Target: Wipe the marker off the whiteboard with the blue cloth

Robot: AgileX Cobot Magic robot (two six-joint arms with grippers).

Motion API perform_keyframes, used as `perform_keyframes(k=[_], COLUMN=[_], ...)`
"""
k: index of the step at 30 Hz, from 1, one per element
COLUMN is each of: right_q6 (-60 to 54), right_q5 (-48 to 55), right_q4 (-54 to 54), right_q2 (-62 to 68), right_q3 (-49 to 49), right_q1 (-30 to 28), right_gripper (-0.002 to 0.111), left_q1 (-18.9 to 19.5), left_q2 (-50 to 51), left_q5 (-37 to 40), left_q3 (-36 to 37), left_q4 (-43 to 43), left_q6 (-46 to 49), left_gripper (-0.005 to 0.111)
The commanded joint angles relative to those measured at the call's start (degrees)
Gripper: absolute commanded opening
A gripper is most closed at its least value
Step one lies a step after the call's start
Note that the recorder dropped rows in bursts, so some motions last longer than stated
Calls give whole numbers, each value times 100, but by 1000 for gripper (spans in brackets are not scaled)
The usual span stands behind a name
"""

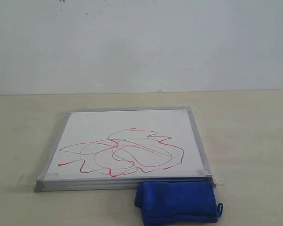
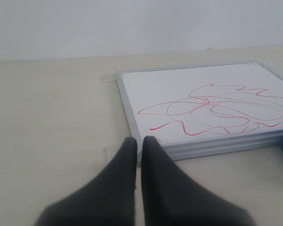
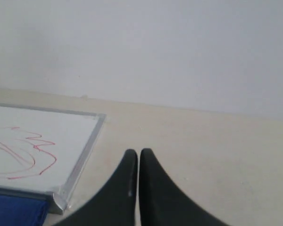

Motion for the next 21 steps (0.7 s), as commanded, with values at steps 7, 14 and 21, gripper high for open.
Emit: perform_keyframes(k=[7,14,21], right_q6=[434,598,449], right_q5=[-1536,-1879,-455], right_q4=[-82,217,206], right_q2=[-30,-30,423], right_q3=[-6,-125,-1329], right_q1=[-10,-10,-10], right_gripper=[1,1,1], left_q1=[-39,-39,-39], left_q2=[-19,-19,-19], left_q5=[-20,-20,-20], left_q3=[18,18,18], left_q4=[-67,-67,-67], left_q6=[26,26,26], left_gripper=[4,4,4])
